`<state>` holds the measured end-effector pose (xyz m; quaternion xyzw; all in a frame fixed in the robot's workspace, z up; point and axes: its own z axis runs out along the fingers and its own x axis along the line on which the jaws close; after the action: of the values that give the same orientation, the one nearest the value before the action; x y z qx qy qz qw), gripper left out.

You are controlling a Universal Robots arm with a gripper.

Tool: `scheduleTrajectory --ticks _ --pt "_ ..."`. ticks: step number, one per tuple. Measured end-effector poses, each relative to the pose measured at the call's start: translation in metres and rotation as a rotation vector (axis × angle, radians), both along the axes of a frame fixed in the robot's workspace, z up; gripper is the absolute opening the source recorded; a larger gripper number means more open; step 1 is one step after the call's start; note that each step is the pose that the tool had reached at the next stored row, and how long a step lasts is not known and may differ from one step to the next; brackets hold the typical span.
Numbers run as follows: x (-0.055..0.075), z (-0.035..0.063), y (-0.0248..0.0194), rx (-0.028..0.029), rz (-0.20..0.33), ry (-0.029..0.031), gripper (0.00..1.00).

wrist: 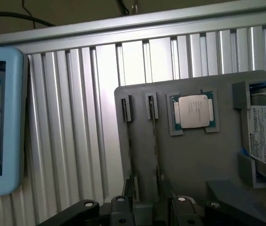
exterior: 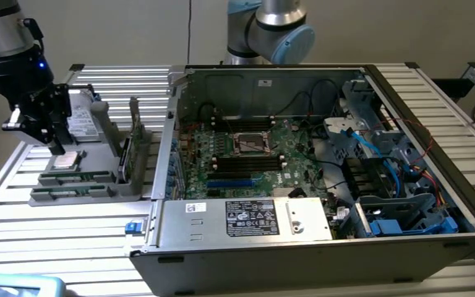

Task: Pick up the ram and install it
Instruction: 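Pick up the ram and move it above insertion slot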

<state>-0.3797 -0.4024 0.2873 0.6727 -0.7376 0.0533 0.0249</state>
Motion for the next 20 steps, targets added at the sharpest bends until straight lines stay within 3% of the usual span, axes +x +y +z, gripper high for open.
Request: scheduleTrajectory --ticks 1,4,5,6,10,15,20 --pt "-0.001 -0.0003 0.0001 0.0134 0.003 -0.0011 0.36" --pt "-0.007 -0.0007 0.0 0.0654 0.006 -0.0029 0.36" --pt "-0.01 -0.0011 -0.0005 0.0752 0.006 -0.0028 0.36" --pt "-0.014 -0.0012 -0.0017 0.0786 0.006 -0.0028 0.36" --pt "-0.021 -0.0019 -0.0112 0.0801 0.011 -0.0027 0.36" --pt "-0.023 -0.0033 -0.0326 0.0815 0.014 -0.0026 0.36" --pt "-0.023 -0.004 -0.0338 0.0816 0.021 -0.0024 0.36"
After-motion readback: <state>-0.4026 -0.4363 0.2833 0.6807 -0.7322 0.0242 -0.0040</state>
